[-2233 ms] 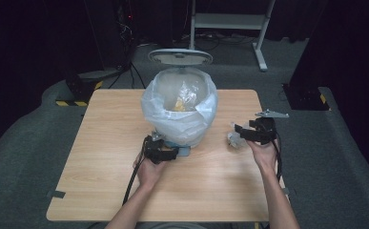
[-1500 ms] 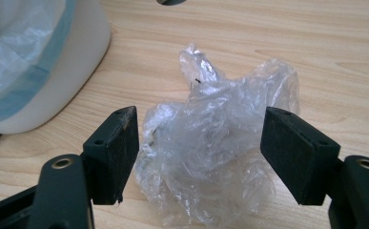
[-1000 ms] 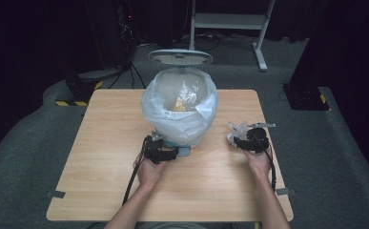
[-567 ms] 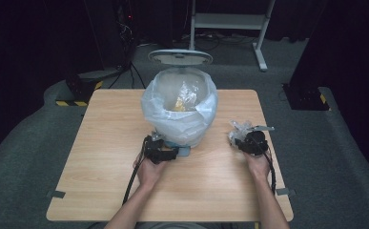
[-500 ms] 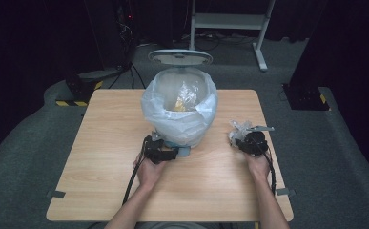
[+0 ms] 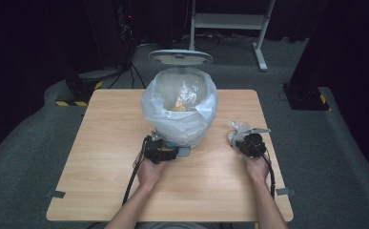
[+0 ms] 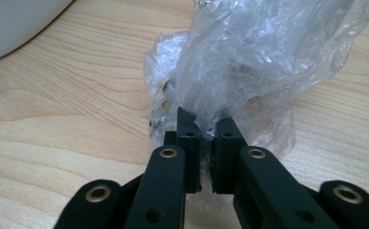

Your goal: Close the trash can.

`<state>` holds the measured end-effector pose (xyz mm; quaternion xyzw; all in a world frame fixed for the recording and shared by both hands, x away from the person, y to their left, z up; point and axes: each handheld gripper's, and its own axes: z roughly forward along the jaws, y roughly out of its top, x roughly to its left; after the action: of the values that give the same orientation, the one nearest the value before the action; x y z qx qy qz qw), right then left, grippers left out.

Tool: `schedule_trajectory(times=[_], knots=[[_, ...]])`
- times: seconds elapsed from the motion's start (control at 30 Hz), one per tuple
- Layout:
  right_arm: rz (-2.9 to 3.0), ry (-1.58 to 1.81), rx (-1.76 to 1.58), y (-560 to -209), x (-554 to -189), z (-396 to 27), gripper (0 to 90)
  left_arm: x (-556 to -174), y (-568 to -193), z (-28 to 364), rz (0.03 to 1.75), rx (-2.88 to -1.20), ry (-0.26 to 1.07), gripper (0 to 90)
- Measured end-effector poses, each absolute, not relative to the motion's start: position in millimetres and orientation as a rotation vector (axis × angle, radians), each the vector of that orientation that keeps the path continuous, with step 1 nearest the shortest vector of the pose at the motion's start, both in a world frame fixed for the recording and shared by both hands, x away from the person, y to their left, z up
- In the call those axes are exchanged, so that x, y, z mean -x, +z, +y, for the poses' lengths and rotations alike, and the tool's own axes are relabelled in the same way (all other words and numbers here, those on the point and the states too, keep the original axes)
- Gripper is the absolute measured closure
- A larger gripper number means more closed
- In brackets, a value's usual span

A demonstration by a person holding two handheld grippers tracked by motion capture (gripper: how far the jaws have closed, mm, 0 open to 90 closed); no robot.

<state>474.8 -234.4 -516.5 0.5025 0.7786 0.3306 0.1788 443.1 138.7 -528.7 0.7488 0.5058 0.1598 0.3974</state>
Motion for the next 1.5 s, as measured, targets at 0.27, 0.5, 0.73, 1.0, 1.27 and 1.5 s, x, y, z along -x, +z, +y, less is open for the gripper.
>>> schedule_trajectory(times=[0.27, 0.5, 0.73, 1.0, 1.27, 1.5], knots=[[2.214, 0.939, -1.398, -515.4, -473.6, -231.3, 88.1, -443.0, -528.7, 138.6, 1.281, -1.898, 0.407, 15.0], [2.208, 0.998, -1.374, -507.6, -469.3, -231.2, 88.7, -443.0, -528.7, 138.4, 1.281, -1.898, 0.407, 15.0], [2.21, 1.037, -1.343, -499.2, -464.5, -232.2, 88.7, -443.0, -528.7, 138.5, 1.281, -1.898, 0.407, 15.0], [2.196, 1.081, -1.333, -489.6, -458.5, -235.8, 88.7, -443.0, -528.7, 138.5, 1.28, -1.901, 0.408, 15.1], [2.207, 1.089, -1.313, -478.9, -452.1, -241.1, 88.7, -443.0, -528.6, 138.7, 1.279, -1.903, 0.409, 15.1], [2.219, 1.112, -1.27, -467.1, -448.2, -237.1, 88.7, -443.0, -528.7, 138.6, 1.281, -1.901, 0.406, 15.2]])
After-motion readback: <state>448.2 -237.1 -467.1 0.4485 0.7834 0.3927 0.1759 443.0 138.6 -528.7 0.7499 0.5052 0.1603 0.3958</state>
